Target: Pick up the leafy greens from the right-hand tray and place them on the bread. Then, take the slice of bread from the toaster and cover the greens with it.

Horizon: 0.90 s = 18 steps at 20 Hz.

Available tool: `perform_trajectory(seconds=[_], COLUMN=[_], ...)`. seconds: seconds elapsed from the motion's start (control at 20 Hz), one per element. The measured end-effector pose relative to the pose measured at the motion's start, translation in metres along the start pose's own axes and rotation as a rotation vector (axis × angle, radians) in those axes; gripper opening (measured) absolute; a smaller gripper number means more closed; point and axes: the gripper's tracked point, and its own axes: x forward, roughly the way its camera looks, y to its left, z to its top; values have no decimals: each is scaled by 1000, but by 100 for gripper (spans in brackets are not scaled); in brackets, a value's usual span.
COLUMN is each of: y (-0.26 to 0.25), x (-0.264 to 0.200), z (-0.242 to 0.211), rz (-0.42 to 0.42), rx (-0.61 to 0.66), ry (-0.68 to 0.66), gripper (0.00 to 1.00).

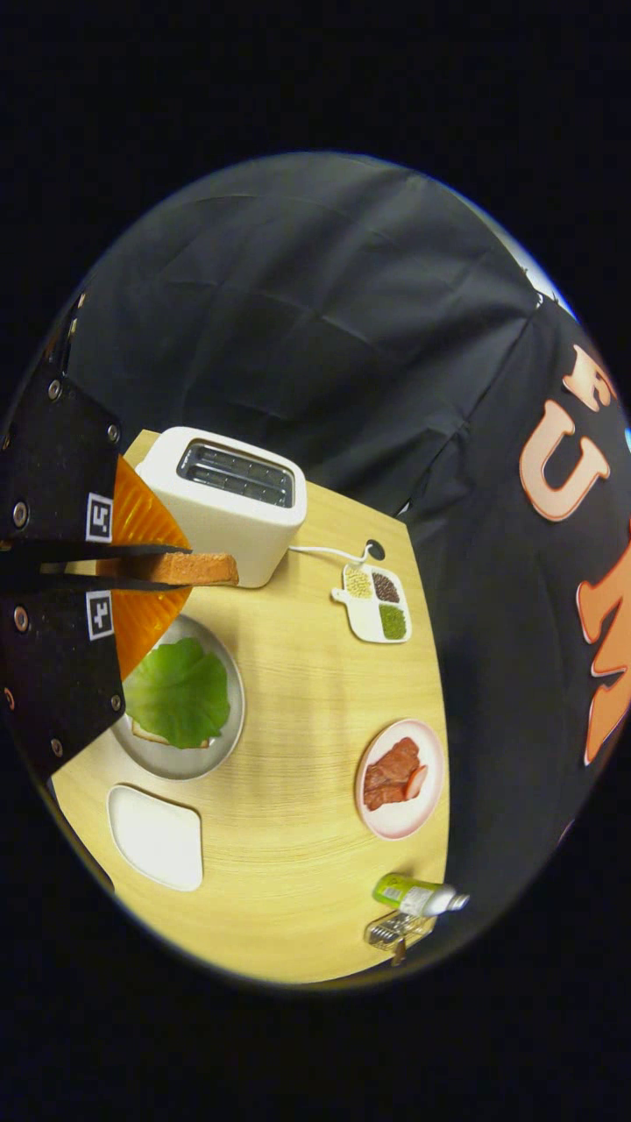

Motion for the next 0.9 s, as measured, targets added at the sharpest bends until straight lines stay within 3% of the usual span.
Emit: perform_trajectory(seconds=[0.4, 0.65, 0.9], y=[-50, -92, -114], x=[32, 51, 54], z=[-31, -49, -55], rz=[-16, -95, -134], rx=[127, 203, 187], ry=[31, 54, 33], gripper=[6, 6, 10])
